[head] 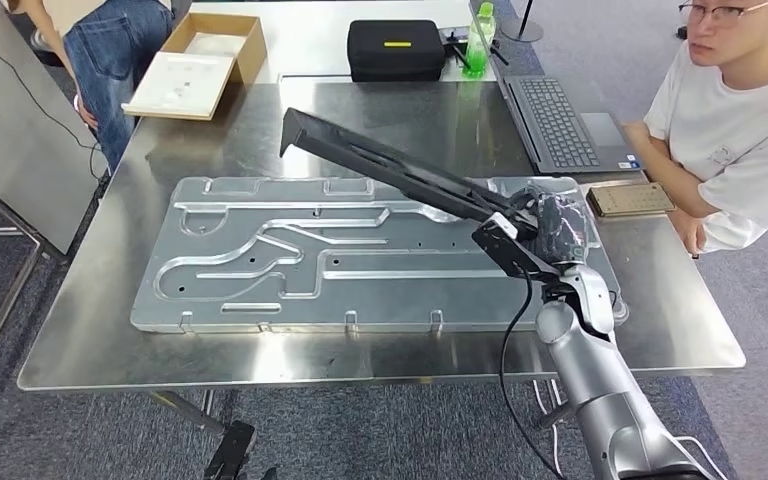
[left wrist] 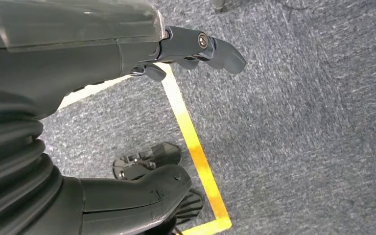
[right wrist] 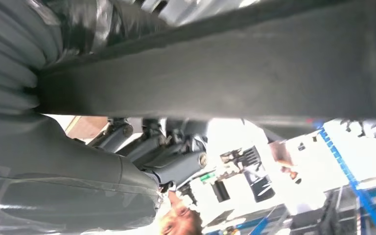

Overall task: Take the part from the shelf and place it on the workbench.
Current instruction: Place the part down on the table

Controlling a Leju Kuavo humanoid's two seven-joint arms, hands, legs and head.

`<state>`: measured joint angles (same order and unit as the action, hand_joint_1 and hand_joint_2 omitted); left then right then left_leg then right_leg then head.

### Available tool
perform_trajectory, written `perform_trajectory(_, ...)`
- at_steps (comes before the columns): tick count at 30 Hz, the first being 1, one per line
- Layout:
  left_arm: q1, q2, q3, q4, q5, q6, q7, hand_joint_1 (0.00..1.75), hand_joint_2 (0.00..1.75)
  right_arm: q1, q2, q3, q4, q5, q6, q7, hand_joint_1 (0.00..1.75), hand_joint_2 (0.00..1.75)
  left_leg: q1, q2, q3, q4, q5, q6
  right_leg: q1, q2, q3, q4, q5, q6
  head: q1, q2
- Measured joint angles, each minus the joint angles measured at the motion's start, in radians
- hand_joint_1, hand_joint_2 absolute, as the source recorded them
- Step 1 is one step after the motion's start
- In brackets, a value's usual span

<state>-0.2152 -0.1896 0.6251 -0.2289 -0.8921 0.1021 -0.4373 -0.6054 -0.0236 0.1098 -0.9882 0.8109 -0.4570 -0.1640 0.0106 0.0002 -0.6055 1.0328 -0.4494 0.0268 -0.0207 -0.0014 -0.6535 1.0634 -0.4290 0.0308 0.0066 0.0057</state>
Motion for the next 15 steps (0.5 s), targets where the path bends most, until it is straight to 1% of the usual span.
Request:
perform_trajectory(2, 0.0, 0.0, -0.002, 0.0, -0.002, 0.0, -0.002, 0.0, 1.75, -0.001, -0.006, -0.01, 0.018, 0.004, -0.005, 0.007, 0.0, 0.0, -0.002, 0.0, -0.001, -0.001, 0.0, -0.01, 0.007, 0.002, 0.007, -0.019, -0.004, -0.01, 0.0, 0.0)
perform_trajectory(3, 0.0, 0.0, -0.002, 0.0, -0.001, -0.001, -0.003, 0.0, 1.75, 0.001, -0.009, -0.015, 0.025, 0.005, -0.007, 0.009, 0.0, 0.0, 0.0, 0.001, -0.001, -0.002, -0.002, -0.016, 0.007, 0.002, 0.009, -0.021, -0.002, -0.016, 0.0, 0.0)
perform_trajectory(4, 0.0, 0.0, -0.002, 0.0, 0.002, -0.003, -0.003, 0.0, 1.75, 0.001, -0.012, -0.019, 0.031, 0.005, -0.009, 0.01, 0.0, 0.0, 0.001, 0.001, -0.003, 0.005, -0.009, -0.02, 0.006, 0.002, 0.011, -0.023, -0.002, -0.024, 0.0, 0.0)
perform_trajectory(5, 0.0, 0.0, -0.002, 0.0, 0.006, -0.004, -0.003, 0.0, 1.75, 0.002, -0.014, -0.022, 0.037, 0.005, -0.009, 0.01, 0.0, 0.0, 0.001, 0.001, -0.011, 0.027, -0.025, -0.023, 0.006, 0.002, 0.015, -0.027, -0.001, -0.032, 0.0, 0.0)
perform_trajectory(6, 0.0, 0.0, -0.002, 0.0, 0.008, -0.004, -0.003, 0.0, 1.75, 0.002, -0.017, -0.025, 0.042, 0.005, -0.009, 0.01, 0.0, 0.0, 0.002, 0.0, -0.029, 0.07, -0.05, -0.024, 0.006, 0.002, 0.018, -0.029, -0.001, -0.04, 0.0, 0.0)
perform_trajectory(8, 0.002, 0.0, -0.002, 0.0, 0.01, -0.005, -0.003, 0.0, 1.75, 0.003, -0.02, -0.03, 0.051, 0.005, -0.009, 0.011, 0.0, 0.0, 0.002, 0.0, -0.09, 0.203, -0.111, -0.024, 0.011, 0.002, 0.02, -0.029, -0.003, -0.05, 0.0, 0.0)
perform_trajectory(9, 0.003, 0.0, -0.002, 0.0, 0.01, -0.005, -0.003, 0.0, 1.75, 0.004, -0.021, -0.033, 0.055, 0.004, -0.009, 0.011, 0.0, 0.0, 0.002, 0.0, -0.119, 0.261, -0.13, -0.024, 0.014, 0.003, 0.021, -0.029, -0.004, -0.052, 0.0, 0.0)
perform_trajectory(10, 0.004, 0.0, -0.002, 0.0, 0.01, -0.005, -0.003, 0.0, 1.75, 0.006, -0.021, -0.035, 0.059, 0.004, -0.009, 0.011, 0.0, 0.0, 0.002, 0.0, -0.135, 0.29, -0.131, -0.023, 0.016, 0.005, 0.021, -0.028, -0.004, -0.053, 0.0, 0.0)
perform_trajectory(11, 0.004, 0.0, -0.002, 0.0, 0.01, -0.005, -0.003, 0.0, 1.31, 0.007, -0.022, -0.036, 0.063, 0.004, -0.009, 0.011, 0.0, 0.44, 0.001, 0.0, -0.131, 0.279, -0.112, -0.02, 0.019, 0.007, 0.022, -0.026, -0.005, -0.054, 0.0, 0.0)
perform_trajectory(12, 0.004, 0.0, -0.002, 0.0, 0.01, -0.005, -0.003, 0.0, 0.87, 0.007, -0.023, -0.037, 0.066, 0.004, -0.009, 0.012, 0.0, 0.87, 0.0, 0.0, -0.11, 0.231, -0.079, -0.015, 0.02, 0.009, 0.022, -0.024, -0.006, -0.054, 0.0, 0.0)
perform_trajectory(13, 0.004, 0.0, -0.002, 0.0, 0.01, -0.005, -0.003, 0.0, 0.44, 0.007, -0.023, -0.038, 0.068, 0.005, -0.009, 0.013, 0.0, 1.31, -0.001, -0.001, -0.078, 0.162, -0.044, -0.009, 0.021, 0.011, 0.022, -0.021, -0.007, -0.053, 0.0, 0.0)
perform_trajectory(14, 0.003, 0.001, -0.002, 0.0, 0.01, -0.005, -0.003, 0.0, 0.0, 0.006, -0.023, -0.04, 0.071, 0.005, -0.009, 0.015, 0.0, 1.75, -0.004, -0.001, -0.046, 0.096, -0.019, -0.004, 0.023, 0.012, 0.021, -0.017, -0.009, -0.051, 0.0, 0.0)
perform_trajectory(15, 0.001, 0.001, -0.002, 0.0, 0.01, -0.004, -0.003, 0.0, 0.0, 0.005, -0.024, -0.044, 0.073, 0.004, -0.009, 0.019, 0.0, 1.75, -0.006, -0.001, -0.023, 0.049, -0.005, -0.001, 0.024, 0.014, 0.019, -0.015, -0.01, -0.047, 0.0, 0.0)
